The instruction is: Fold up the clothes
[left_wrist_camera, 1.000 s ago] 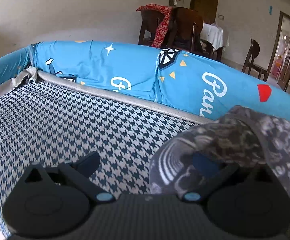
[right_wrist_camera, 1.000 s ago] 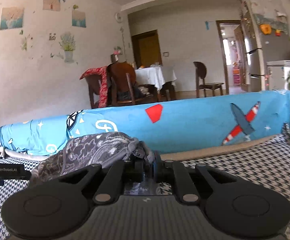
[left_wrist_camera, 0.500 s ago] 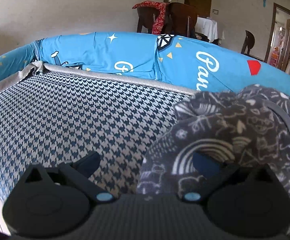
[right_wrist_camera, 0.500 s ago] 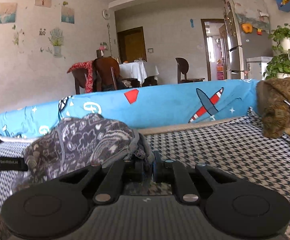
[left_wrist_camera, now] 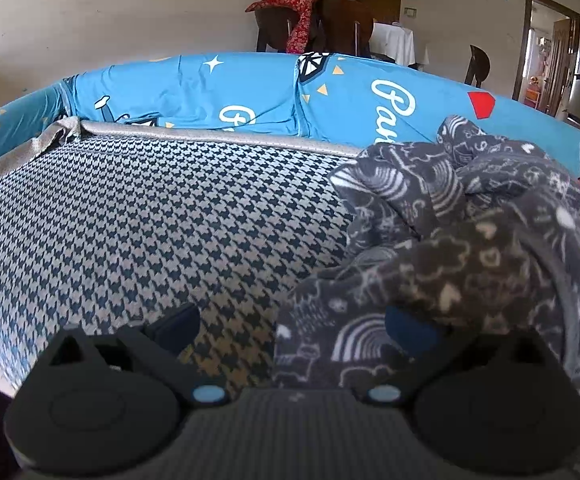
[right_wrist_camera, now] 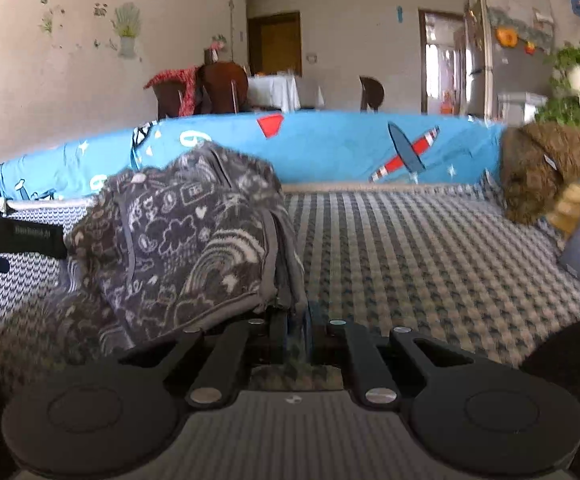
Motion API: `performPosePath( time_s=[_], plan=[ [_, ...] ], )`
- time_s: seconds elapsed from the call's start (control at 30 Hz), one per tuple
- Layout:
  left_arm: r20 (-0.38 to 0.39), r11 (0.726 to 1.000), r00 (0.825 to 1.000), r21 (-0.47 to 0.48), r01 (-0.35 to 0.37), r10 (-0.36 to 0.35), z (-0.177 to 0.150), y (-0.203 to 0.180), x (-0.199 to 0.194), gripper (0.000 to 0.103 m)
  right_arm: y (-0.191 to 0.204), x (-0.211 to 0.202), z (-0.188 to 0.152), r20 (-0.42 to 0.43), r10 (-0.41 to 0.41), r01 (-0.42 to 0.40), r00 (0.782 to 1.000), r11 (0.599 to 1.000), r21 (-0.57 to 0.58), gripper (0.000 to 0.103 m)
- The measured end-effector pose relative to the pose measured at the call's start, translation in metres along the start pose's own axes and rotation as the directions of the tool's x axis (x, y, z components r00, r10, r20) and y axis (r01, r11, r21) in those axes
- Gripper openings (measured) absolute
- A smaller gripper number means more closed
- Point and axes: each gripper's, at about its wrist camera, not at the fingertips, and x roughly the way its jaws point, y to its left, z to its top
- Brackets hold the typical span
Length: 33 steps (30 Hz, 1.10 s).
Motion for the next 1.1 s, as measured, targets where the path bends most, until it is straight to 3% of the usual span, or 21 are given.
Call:
performPosePath(
  time_s=[0.2,0.5,0.53,0.67,0.73,0.83,0.9,1.1],
  plan=[
    [0.008,0.999,1.0,-0.033,0.017,-0.017,-0.001,0.007,-0.004,0.103,0.002,-0.011,-0.018,-0.083,0.023,-0.024,0.996,1.0,-0.011,0.005],
    [-0.001,0.998,1.0,-0.05,0.031,-0.031,0.0,0.001,0.002,0.103,0.013,-0.014,-0.021,-0.071,0.067,-0.072,0.995,0.995,-0.07,0.009],
    [-0.005,0.998,1.0,-0.051,0.031,-0.031,0.0,0.001,0.004,0.103,0.016,-0.012,-0.021,-0.077,0.076,-0.082,0.994,0.994,-0.075,0.012],
    [-0.011,0.998,1.0,-0.054,0.014,-0.014,-0.001,0.003,0.008,0.103,0.027,-0.006,-0.018,-0.085,0.119,-0.128,0.989,0.986,-0.106,0.045],
    [-0.022,0.998,1.0,-0.066,0.008,-0.009,-0.001,0.007,0.011,0.103,0.035,-0.002,-0.014,-0.067,0.134,-0.142,0.989,0.981,-0.132,0.054],
    [-0.019,0.997,1.0,-0.081,0.008,-0.009,-0.001,0.011,0.013,0.103,0.049,0.009,-0.005,-0.052,0.159,-0.166,0.986,0.97,-0.179,0.063],
    [-0.029,0.995,1.0,-0.096,0.003,-0.006,0.0,0.013,0.015,0.103,0.059,0.018,0.002,-0.044,0.176,-0.181,0.983,0.961,-0.208,0.074],
    [-0.014,0.993,1.0,-0.115,-0.007,0.005,0.004,0.018,0.016,0.103,0.092,0.052,0.03,-0.018,0.224,-0.221,0.974,0.94,-0.261,0.089]
  ],
)
